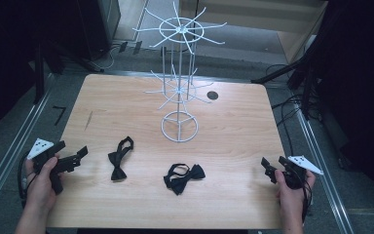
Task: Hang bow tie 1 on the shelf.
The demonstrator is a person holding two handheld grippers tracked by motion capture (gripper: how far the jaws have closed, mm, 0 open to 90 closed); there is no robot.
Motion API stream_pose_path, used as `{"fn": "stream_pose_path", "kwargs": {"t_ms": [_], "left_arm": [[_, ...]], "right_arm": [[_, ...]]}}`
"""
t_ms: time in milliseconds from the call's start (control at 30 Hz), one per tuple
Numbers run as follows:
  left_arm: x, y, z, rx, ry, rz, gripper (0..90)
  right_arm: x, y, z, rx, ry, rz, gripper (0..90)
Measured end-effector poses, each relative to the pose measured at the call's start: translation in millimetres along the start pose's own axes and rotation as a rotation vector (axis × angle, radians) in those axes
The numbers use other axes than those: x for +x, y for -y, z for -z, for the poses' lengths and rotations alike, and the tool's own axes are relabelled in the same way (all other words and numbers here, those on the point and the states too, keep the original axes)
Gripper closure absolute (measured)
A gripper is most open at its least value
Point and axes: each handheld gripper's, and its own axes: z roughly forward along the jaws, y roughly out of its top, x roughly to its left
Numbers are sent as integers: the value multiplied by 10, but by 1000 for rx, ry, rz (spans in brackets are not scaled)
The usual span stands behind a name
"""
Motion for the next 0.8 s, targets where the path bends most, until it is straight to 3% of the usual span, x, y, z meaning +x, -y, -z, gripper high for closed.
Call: {"fn": "stream_pose_path", "kwargs": {"t_ms": [267, 800], "left_arm": [[3, -1, -3, 1, 0, 4, 42], [-3, -2, -4, 15, 8, -3, 42]], "right_arm": [[52, -24, 9, -12, -7, 6, 258], [353, -85, 13, -27, -61, 30, 269]]}}
